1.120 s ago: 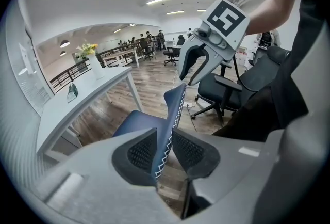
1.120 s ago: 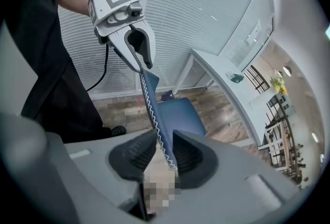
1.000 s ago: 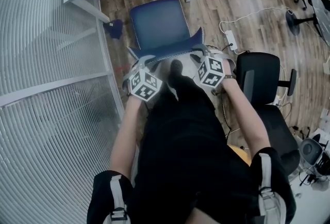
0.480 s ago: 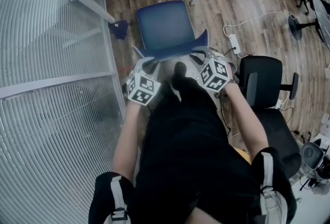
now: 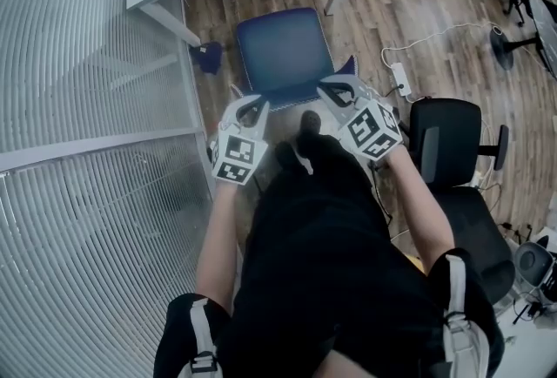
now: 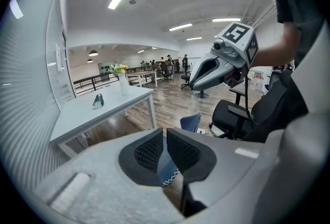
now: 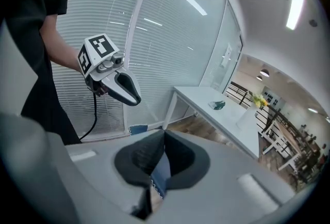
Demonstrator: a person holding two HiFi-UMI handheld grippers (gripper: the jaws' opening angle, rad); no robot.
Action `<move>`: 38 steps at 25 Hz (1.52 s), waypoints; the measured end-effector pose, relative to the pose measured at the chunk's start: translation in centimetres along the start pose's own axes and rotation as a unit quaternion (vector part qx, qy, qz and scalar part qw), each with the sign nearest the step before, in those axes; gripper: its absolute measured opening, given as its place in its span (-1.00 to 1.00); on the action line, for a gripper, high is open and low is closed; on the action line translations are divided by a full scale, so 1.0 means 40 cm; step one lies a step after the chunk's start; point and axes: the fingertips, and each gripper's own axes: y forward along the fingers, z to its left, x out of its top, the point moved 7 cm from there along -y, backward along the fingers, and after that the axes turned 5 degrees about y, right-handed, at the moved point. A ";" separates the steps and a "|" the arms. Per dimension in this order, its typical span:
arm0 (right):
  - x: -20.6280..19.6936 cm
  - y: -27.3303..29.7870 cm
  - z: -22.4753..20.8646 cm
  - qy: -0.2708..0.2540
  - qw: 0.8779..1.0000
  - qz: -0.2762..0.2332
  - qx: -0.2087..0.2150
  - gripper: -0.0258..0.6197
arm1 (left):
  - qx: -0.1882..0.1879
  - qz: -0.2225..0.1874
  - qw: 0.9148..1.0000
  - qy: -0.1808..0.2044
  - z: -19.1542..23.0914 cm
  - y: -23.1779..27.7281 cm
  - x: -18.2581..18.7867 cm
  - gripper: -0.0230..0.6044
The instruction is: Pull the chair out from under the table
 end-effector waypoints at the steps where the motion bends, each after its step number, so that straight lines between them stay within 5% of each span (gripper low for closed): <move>1: 0.010 -0.006 -0.004 0.003 1.000 -0.008 -0.001 -0.91 | 0.002 -0.013 1.000 -0.001 0.002 -0.006 0.013 -0.83; 14: 0.083 -0.088 -0.059 0.086 0.989 -0.122 -0.019 -0.92 | 0.022 -0.109 0.994 -0.016 0.029 -0.056 0.133 -0.89; 38: 0.027 -0.138 -0.062 0.165 0.974 -0.153 0.014 -0.92 | 0.017 -0.098 0.995 -0.006 -0.022 -0.040 0.152 -0.89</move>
